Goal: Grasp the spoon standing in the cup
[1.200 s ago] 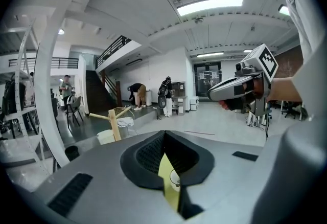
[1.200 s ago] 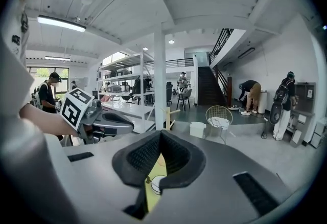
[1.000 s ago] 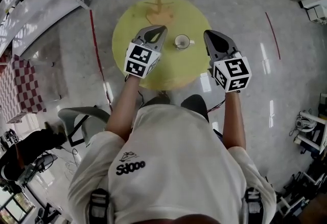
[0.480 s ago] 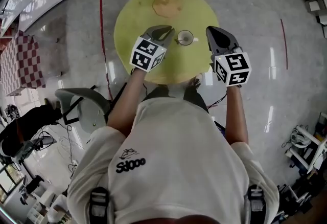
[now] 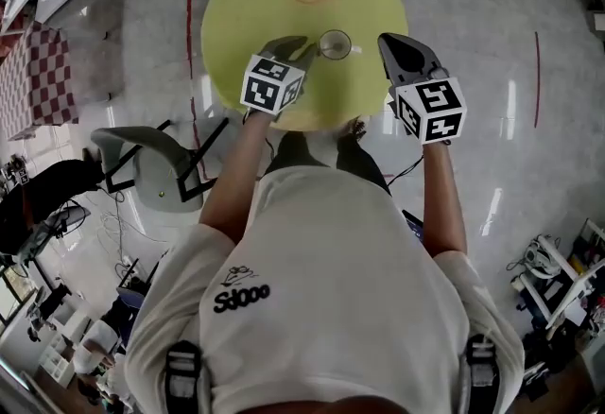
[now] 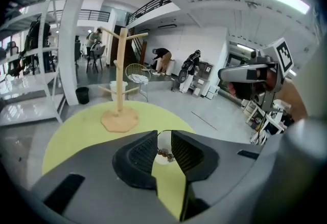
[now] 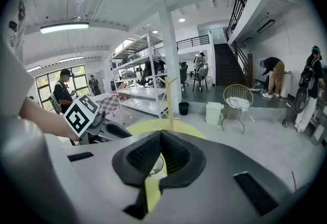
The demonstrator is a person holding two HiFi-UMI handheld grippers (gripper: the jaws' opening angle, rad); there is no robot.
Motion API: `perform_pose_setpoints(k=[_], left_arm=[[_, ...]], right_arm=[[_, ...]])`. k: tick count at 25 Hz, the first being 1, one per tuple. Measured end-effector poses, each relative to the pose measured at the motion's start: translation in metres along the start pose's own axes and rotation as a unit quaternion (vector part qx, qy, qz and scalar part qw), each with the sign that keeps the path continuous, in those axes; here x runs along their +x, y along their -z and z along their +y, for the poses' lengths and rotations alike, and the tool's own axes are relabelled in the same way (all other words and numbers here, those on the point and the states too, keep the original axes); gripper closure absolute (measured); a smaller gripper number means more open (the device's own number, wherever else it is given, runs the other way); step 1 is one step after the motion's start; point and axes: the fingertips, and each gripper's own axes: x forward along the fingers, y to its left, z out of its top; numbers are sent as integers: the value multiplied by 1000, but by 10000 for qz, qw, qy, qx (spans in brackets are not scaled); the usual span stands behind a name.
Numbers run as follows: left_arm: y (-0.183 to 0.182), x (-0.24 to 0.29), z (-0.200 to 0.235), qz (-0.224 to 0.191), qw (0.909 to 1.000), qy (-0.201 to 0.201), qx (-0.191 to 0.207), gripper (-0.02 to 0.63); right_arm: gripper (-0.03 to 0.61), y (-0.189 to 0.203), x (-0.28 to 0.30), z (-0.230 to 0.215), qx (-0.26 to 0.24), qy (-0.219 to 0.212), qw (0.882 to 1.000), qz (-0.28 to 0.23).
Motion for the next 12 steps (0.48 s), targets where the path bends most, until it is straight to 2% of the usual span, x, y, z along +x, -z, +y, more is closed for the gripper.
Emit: perform_pose_setpoints(k=[8, 12], left_arm=[[35, 19, -2, 106, 9928, -234, -1168, 494], [45, 29, 0, 91, 9878, -304, -1528, 472]], right_arm=[[562, 28, -1, 0, 9, -198, 9994, 285], [561, 37, -3, 3, -2, -222, 9991, 362]])
